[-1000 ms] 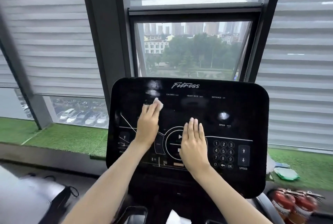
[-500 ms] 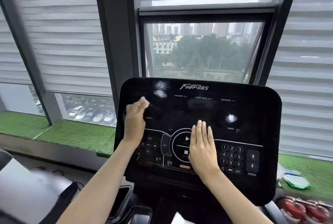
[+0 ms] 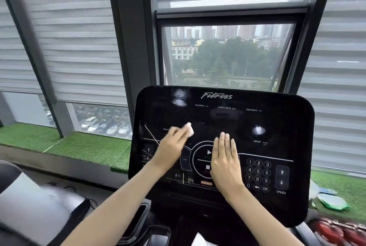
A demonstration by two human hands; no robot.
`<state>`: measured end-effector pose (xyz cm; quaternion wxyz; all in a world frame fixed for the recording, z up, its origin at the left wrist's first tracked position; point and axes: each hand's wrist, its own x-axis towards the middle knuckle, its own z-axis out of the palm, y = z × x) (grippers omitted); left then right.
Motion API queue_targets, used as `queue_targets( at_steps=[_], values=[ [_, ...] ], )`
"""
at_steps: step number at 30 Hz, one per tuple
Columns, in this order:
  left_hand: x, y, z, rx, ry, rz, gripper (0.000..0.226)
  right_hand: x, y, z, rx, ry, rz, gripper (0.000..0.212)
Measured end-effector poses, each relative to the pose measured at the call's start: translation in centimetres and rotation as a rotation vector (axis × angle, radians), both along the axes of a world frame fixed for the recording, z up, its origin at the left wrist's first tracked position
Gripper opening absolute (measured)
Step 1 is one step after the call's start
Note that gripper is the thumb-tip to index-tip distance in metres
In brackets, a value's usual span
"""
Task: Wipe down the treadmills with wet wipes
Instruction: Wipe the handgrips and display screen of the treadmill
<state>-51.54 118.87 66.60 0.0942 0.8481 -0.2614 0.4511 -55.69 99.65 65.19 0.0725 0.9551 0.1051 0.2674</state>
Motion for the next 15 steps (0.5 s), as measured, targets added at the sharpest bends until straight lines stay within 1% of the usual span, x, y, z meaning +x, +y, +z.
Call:
queue_targets(
  at_steps=[1,2,3,5,6,7,8,9,10,11,13,14,15],
  values=[
    [0.3,0.9,0.1,0.113,-0.036,-0.064,0.04,-0.1,-0.1,0.0,-0.003,-0.002,0.0,0.102],
    [0.7,2.0,0.4,0.108,-0.028,-0.074,0.04,-0.1,-0.3,0.0,-0.006,-0.011,0.004,0.1],
    [1.0,2.8,0.9,-0.017,0.009,-0.038,0.041,-0.1,-0.4,0.0,-0.008,-0.022,0.01,0.098],
    [2.0,3.9,1.9,-0.424,0.058,0.137,0.05,0.0,-0.5,0.0,-0.012,-0.027,0.02,0.097],
    [2.2,3.4,2.2,-0.587,0.07,0.237,0.054,0.0,-0.5,0.0,-0.012,-0.02,0.017,0.099],
    [2.1,2.4,2.5,-0.672,0.08,0.288,0.056,0.1,-0.4,-0.1,-0.007,-0.007,0.015,0.102],
    [1.8,1.0,2.7,-0.69,0.071,0.276,0.057,0.1,-0.2,-0.1,-0.001,0.004,0.013,0.103],
    [1.4,-0.5,2.5,-0.649,0.068,0.21,0.056,0.2,-0.2,-0.1,0.005,0.007,0.012,0.103],
    [0.9,-1.9,2.0,-0.554,0.07,0.136,0.053,0.2,-0.1,-0.1,0.008,0.006,0.013,0.102],
    [0.4,-2.9,1.2,-0.411,0.057,0.061,0.047,0.2,-0.2,-0.1,0.009,0.003,0.016,0.102],
    [-0.3,-2.8,-0.3,-0.104,-0.031,-0.066,0.037,0.1,-0.3,0.0,-0.002,0.017,0.019,0.103],
    [-0.2,-1.9,-0.2,-0.045,-0.035,-0.104,0.036,0.0,-0.4,0.0,-0.012,0.022,0.02,0.103],
    [0.0,-0.9,0.4,-0.08,-0.002,-0.104,0.038,-0.1,-0.5,0.0,-0.02,0.016,0.019,0.102]
  ],
)
